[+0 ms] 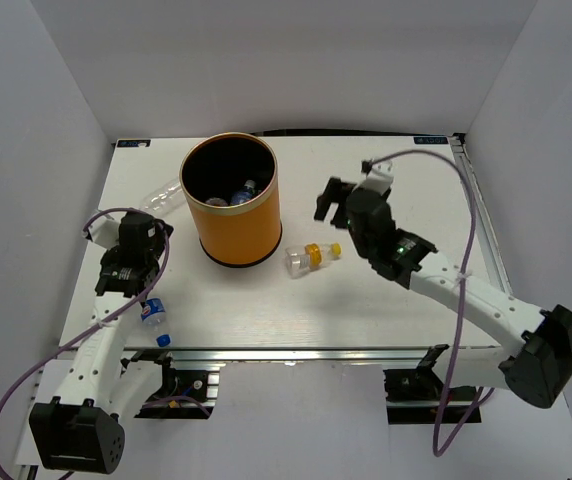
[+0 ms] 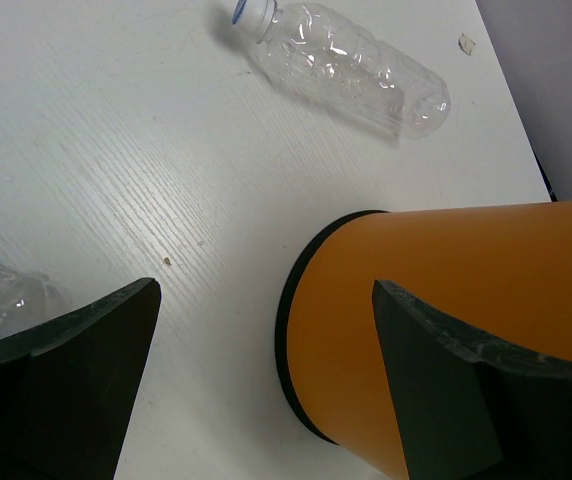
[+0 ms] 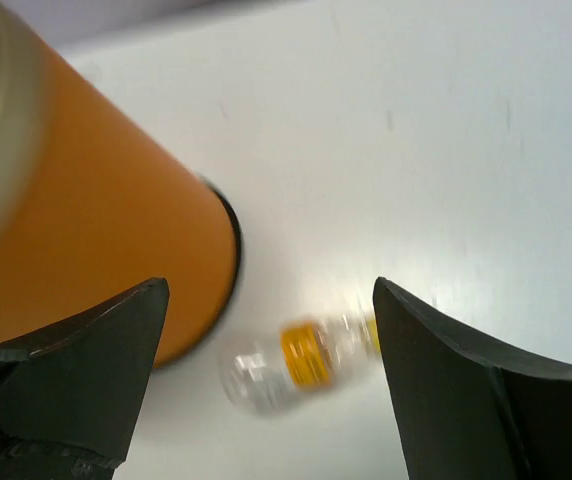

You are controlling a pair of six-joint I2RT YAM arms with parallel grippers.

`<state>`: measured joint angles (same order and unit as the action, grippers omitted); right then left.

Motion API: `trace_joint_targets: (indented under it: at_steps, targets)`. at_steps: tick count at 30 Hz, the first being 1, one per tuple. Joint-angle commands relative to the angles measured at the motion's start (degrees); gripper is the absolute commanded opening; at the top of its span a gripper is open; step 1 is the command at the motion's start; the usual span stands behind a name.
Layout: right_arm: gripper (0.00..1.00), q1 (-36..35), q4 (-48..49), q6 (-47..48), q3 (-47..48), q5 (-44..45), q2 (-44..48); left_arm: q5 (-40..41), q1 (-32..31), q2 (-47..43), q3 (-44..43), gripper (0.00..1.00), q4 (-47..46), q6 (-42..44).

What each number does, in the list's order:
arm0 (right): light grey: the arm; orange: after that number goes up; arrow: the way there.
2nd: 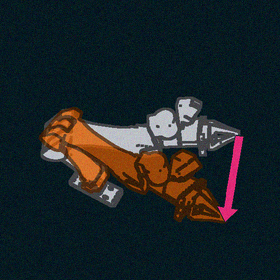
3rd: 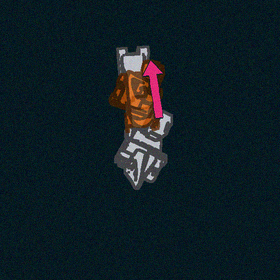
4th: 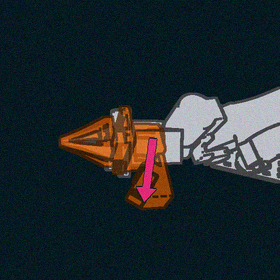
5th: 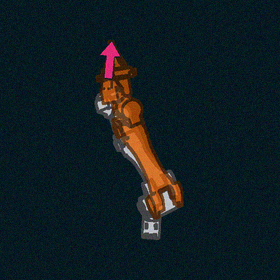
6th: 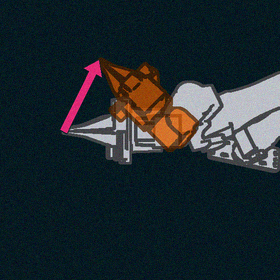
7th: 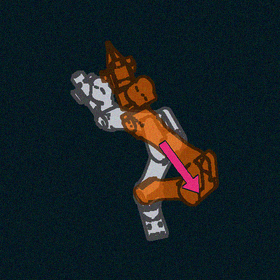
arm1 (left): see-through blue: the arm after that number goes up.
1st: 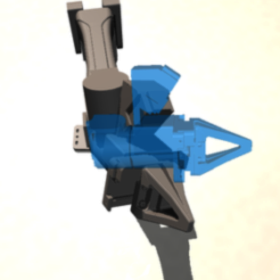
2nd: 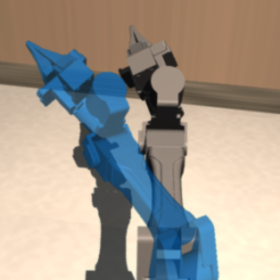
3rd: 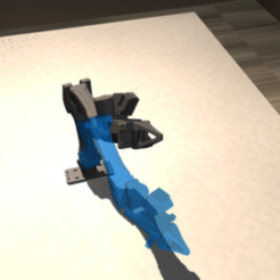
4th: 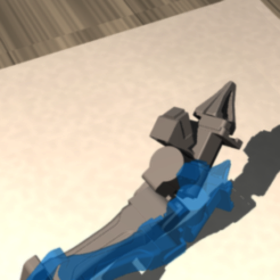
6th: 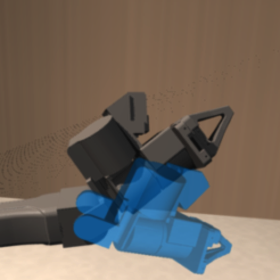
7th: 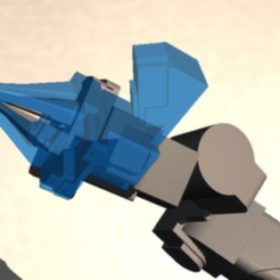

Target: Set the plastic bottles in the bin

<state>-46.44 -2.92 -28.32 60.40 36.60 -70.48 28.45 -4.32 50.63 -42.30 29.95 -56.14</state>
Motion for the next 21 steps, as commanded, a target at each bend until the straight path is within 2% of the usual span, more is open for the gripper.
trace_joint_targets:
  at_steps: [1, 8, 14, 17, 21]
  targets:
    - [0.89, -0.1, -3.4, -15.0, -7.4, -2.7, -1.9, 0.4, 0.2, 0.3, 0.1, 0.98, -0.4, -0.6]
    - [0.89, 0.4, -0.4, -25.6, -8.0, -2.3, -13.1, -1.0, 0.2, -0.4, 0.2, 0.98, -1.3, 1.9]
    - [0.89, 0.7, 3.3, -34.4, -7.0, -8.0, -21.6, -0.2, 0.2, -2.7, 1.3, 0.98, -1.6, 2.1]
    - [0.89, 0.8, 7.2, -36.6, -8.1, -12.0, -24.7, 0.0, 0.2, -4.0, 2.1, 0.98, -2.4, 2.0]
    - [0.89, 0.8, 9.1, -37.3, -6.8, -12.6, -28.3, 0.1, 0.2, -4.1, 2.1, 0.98, -2.4, 2.0]
